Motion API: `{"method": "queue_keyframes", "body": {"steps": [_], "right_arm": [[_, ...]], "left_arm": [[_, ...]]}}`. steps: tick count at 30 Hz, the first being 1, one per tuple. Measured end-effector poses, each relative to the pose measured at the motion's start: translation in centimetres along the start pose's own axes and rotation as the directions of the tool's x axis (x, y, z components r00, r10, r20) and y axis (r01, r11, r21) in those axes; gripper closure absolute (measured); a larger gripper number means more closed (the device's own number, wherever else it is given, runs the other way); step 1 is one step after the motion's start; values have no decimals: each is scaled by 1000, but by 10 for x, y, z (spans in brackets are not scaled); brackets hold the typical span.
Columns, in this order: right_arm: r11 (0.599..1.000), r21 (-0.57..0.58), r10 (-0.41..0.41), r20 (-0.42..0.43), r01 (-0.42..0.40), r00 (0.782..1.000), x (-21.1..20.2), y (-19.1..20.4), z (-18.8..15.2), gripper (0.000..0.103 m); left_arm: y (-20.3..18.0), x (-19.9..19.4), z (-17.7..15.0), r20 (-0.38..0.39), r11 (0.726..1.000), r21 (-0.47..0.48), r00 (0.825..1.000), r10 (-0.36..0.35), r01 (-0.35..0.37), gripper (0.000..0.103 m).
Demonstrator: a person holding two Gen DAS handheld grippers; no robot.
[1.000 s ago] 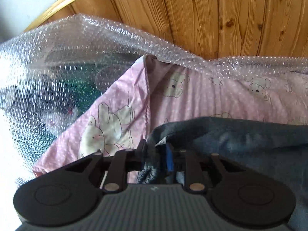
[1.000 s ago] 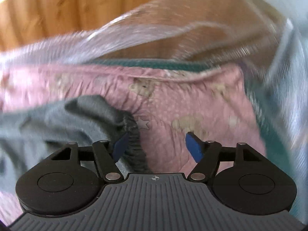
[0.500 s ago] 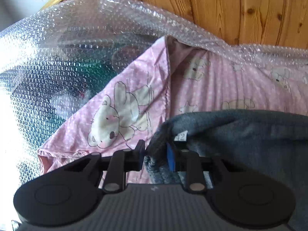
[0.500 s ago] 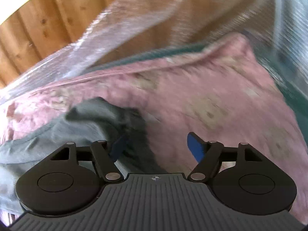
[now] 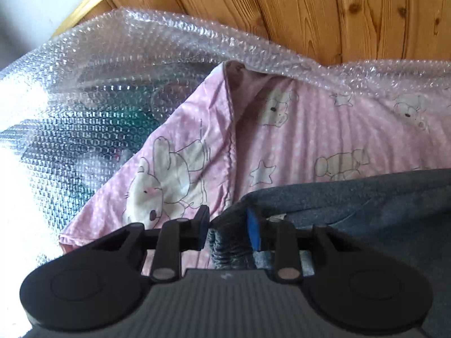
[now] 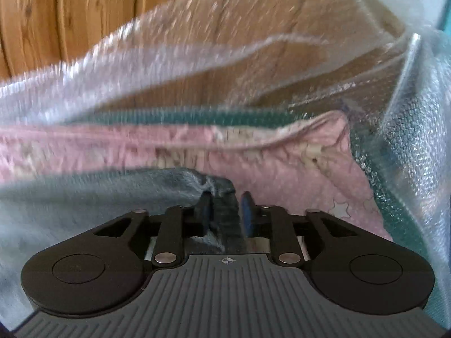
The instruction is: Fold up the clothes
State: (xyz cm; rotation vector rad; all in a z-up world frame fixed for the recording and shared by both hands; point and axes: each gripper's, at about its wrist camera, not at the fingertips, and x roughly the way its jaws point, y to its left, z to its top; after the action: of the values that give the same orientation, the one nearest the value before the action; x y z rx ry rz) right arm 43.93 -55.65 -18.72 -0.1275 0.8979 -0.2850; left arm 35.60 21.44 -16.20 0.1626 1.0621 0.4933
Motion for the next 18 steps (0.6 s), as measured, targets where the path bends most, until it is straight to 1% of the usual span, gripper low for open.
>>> {"method": "queue_keyframes", "body": {"steps": [1,2,3,5,7,9,11,13,15,17,18], "right_arm": [[999,54,2,30,-3,1000,-12,-8,-2,51],[994,109,6,61,-13,998,-25,-17,-5,41],[987,155,16,87,-30,996,-42,-26,-10,36],[978,200,42,103,-62,994,-76,-38,-28,32],[975,199,87,86,-102,993,-111,-46,-55,30],[973,195,112,50,-120,992,-144,-54,-91,22],[975,194,110,-3,-108,994,-176,-63,-130,20],[974,212,88,-57,-74,994,-204,-72,-172,18],[960,272,88,-91,-60,992,-224,-83,-206,16],[929,366,106,-122,-55,987,-238,-96,-235,16],[908,416,123,-129,-59,984,-240,-102,-246,16]], "left_arm": [[5,-12,-5,15,1000,-18,1000,-8,8,71],[11,-24,-11,29,999,-38,999,-17,18,62],[19,-37,-20,37,998,-57,999,-30,32,52],[37,-65,-46,38,995,-85,998,-40,43,50],[58,-89,-81,7,989,-133,998,-60,60,47],[75,-108,-122,-56,978,-187,993,-106,94,43],[83,-122,-165,-127,966,-229,980,-153,121,43],[84,-134,-204,-175,956,-261,967,-185,136,43],[80,-143,-235,-199,943,-297,956,-218,153,41],[72,-145,-252,-200,921,-344,945,-259,180,41],[68,-145,-256,-190,912,-365,943,-272,190,41]]}}
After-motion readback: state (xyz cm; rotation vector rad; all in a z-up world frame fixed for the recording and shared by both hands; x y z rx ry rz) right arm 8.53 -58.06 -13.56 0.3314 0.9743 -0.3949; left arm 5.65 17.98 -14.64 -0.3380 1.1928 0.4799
